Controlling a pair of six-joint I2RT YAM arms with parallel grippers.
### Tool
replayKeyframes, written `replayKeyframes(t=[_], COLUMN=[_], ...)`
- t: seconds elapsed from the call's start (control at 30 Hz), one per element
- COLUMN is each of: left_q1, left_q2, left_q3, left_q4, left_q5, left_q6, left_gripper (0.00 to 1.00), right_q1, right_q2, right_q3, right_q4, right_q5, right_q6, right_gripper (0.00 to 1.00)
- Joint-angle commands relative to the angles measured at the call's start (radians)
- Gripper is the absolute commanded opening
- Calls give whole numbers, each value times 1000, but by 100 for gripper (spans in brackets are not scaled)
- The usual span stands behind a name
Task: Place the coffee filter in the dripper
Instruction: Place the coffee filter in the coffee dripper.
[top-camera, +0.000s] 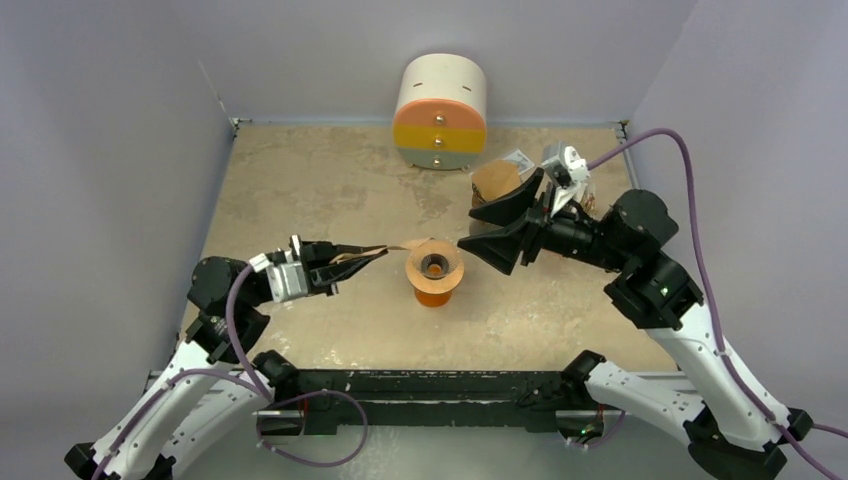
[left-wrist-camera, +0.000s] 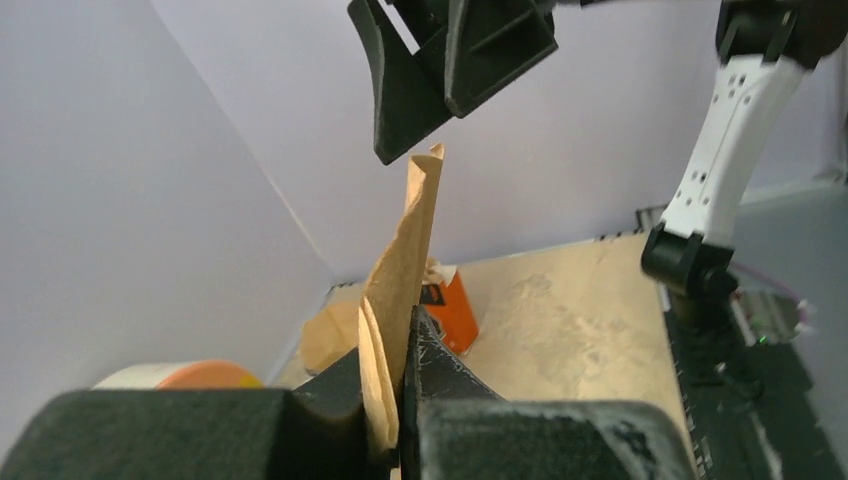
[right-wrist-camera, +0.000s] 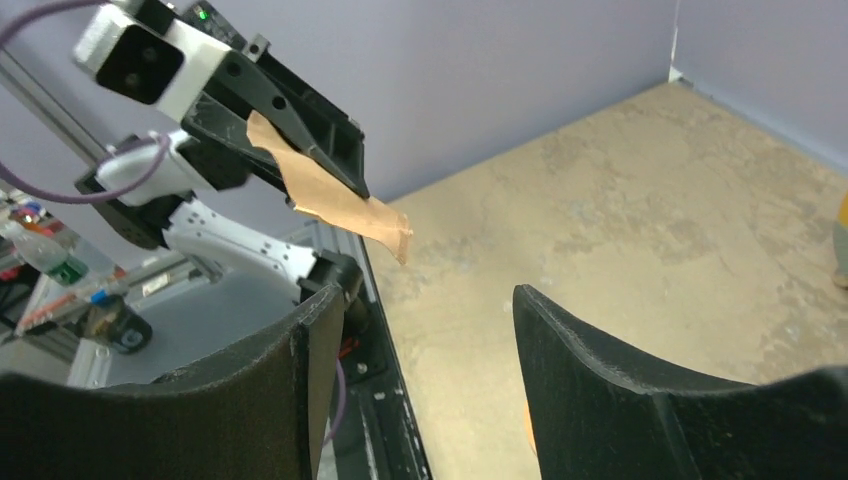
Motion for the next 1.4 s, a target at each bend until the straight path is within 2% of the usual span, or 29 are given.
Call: replayKeyframes(t=[0.0,0.13,0.23,0.37,0.5,0.63,0.73,0.87,1.1,1.37], left_q1=[-2,-1,-1,-2,-2,-1,-2,-2,-2,-1], left_q2=[-15,-33,-43,-53,-63,-53,-69,-80,-75,-64], left_q3=[-25,-37,-65,-84,-82,-48,-47,-47,-24,-8], left_q4=[-169,-256,-314,-333,-350,-406,-412,-425,-456,-476], left_q5=[34,23,-37,-141,-148,-98,-81,-83,-37,-57], left_q6=[334,479,641,726,753,753,737,745,742,797], left_gripper=[0,0,0,0,0,0,0,0,0,0], right_q1=[3,3,3,3,3,4,5,5,14,65], right_q2=[38,84,100,130,154,159,154,167,168,175], right_q3=[54,73,38,6,-29,-35,-34,-52,-83,-122], right_q4=[-95,-119,-60,-22,35,47,34,62,104,168], right_q5=[-84,-151,-118,-11,-45,-107,-95,-120,-169,-168], right_q6=[-109,-100,-29,102,145,67,55,111,94,130], right_gripper=[65,63,60,58,56,54,53,49,48,47])
